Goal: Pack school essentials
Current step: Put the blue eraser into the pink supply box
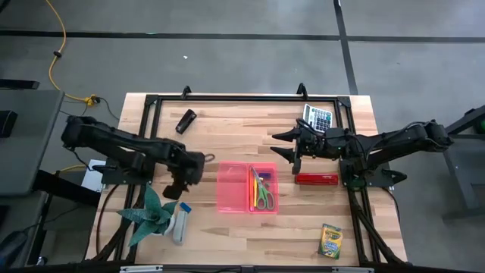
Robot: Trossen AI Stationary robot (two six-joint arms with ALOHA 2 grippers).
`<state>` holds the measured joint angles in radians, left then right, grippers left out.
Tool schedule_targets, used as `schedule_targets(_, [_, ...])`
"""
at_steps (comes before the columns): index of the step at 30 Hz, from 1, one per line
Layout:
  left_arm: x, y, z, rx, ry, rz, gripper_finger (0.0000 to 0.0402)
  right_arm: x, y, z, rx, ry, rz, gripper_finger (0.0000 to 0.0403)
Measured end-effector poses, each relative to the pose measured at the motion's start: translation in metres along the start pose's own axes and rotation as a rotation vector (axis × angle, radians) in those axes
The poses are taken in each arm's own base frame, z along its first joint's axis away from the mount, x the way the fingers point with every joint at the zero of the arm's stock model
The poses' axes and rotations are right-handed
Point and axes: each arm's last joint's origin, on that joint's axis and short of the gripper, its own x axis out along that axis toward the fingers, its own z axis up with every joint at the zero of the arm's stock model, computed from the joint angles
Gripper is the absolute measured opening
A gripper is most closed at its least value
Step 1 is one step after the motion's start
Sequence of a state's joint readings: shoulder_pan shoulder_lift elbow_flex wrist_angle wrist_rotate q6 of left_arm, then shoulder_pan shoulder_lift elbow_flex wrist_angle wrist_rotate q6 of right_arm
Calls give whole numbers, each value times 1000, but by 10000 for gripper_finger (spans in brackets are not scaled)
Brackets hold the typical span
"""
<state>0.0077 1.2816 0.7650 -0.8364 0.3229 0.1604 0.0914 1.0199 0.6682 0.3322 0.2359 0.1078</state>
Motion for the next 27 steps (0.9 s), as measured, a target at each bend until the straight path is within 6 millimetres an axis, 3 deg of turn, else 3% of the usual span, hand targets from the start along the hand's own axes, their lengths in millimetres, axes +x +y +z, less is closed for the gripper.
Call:
schedule_targets(7, [43, -7, 9, 135, 158, -40, 117, 0, 0, -1, -1, 5, -1, 197])
schedule_targets(12, [63, -15, 11, 183, 212, -75, 117, 0, 0, -1, -3, 14, -2, 197])
schedule_targets(27, [85, -42, 14, 287, 257, -26, 117, 0, 0, -4, -9, 37, -5, 197])
